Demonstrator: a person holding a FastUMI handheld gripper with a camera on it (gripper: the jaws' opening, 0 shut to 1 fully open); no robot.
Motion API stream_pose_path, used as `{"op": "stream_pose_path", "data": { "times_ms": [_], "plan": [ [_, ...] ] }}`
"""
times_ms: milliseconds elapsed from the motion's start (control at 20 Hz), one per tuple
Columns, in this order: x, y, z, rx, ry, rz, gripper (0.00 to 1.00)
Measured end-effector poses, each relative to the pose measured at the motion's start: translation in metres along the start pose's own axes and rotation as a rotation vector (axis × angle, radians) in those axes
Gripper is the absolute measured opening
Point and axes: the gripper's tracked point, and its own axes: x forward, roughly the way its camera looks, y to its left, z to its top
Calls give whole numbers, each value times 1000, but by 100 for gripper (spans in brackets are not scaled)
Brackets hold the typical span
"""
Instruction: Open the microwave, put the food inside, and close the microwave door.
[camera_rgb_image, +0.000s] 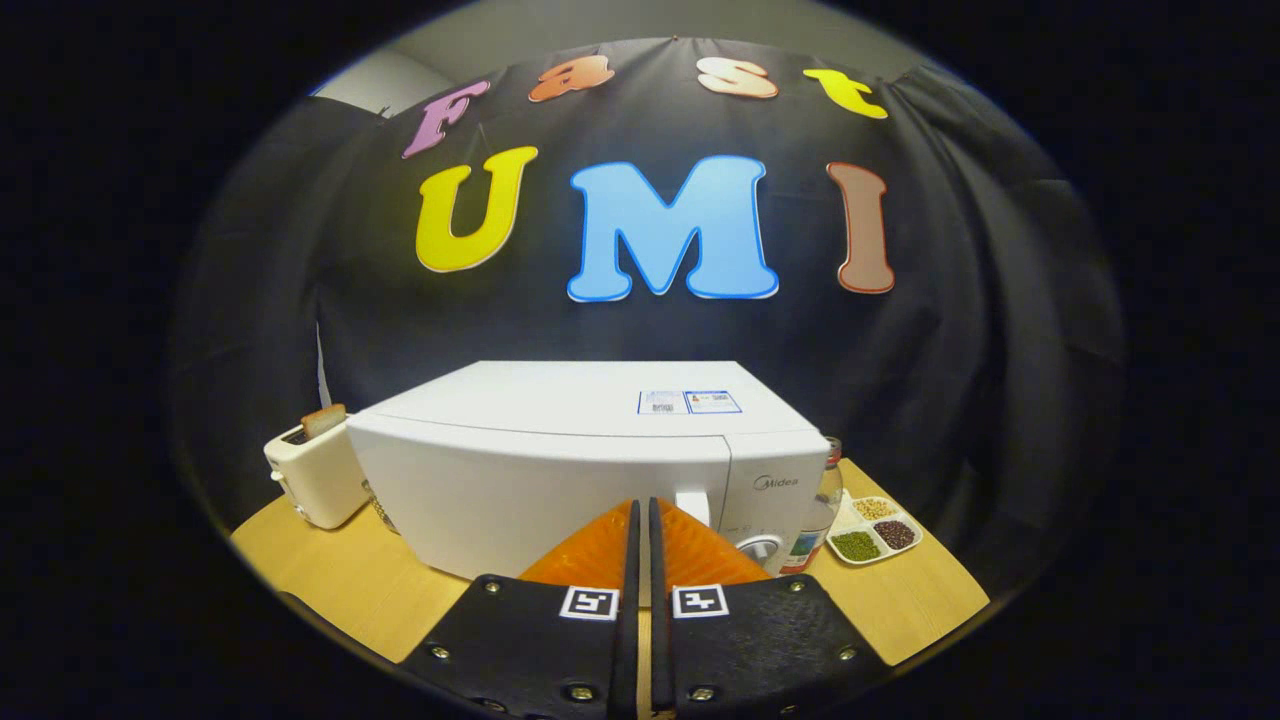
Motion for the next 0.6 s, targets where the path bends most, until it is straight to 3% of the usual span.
{"op": "stream_pose_path", "data": {
  "times_ms": [150, 200, 250, 400, 500, 600],
  "plan": [
    [-48, 0, 22, -3, -64, -14, 42],
    [-62, 1, 26, -5, -80, -17, 45],
    [-79, 3, 29, -9, -91, -19, 56],
    [-122, 10, 37, -28, -125, -14, 74],
    [-148, 12, 41, -27, -143, -21, 97],
    [-170, 15, 37, -14, -149, -23, 98]
  ]
}}
